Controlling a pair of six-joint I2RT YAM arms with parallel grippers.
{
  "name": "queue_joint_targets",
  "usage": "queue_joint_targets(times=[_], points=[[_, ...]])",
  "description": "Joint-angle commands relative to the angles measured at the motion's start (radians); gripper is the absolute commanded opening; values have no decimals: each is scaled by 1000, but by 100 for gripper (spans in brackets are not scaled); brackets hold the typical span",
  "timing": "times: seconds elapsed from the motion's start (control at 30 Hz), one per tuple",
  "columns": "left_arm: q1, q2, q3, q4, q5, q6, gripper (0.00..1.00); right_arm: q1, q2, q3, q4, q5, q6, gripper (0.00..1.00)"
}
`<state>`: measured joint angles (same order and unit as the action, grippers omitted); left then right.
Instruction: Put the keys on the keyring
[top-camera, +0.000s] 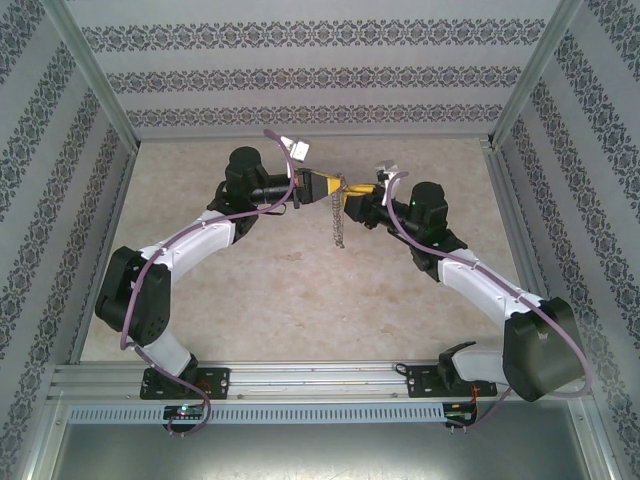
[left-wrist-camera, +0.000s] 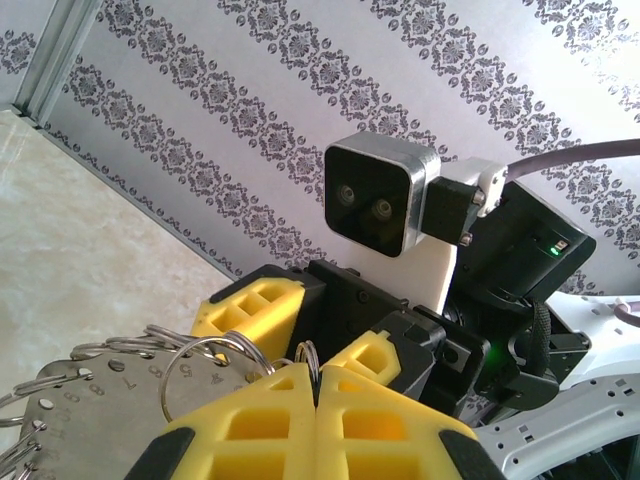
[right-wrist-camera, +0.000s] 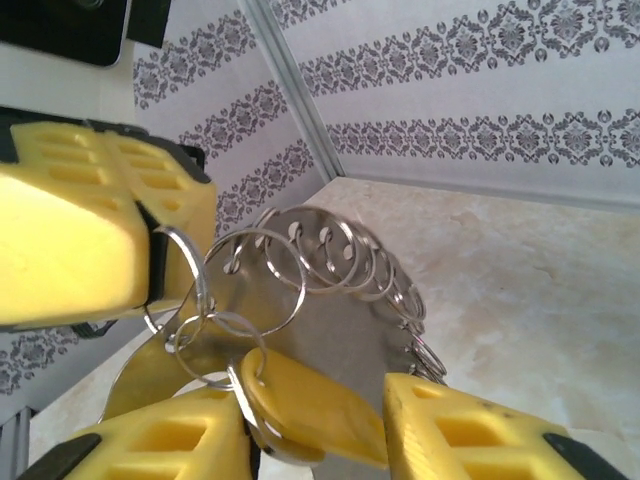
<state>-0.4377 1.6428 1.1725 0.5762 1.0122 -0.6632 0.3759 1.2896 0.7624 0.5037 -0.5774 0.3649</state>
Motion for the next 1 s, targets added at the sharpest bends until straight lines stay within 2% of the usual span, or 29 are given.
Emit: queue_joint_targets(times=[0.0,0.27,0.6,0.97], points=[[-10,-44,13,68,2,-6,0,21,-2,20,8,-52,-30,31],[-11,-50,0,132,-28,-22,0,41,-34,10,-31,-68,-55,0],[-12,-63,-57,227,-64,-37,0,68,-20,51,-70,-142,-62,0],[-11,-35,-94,342,-67,-106,0,86,19,90,-61,-92,-51,0]])
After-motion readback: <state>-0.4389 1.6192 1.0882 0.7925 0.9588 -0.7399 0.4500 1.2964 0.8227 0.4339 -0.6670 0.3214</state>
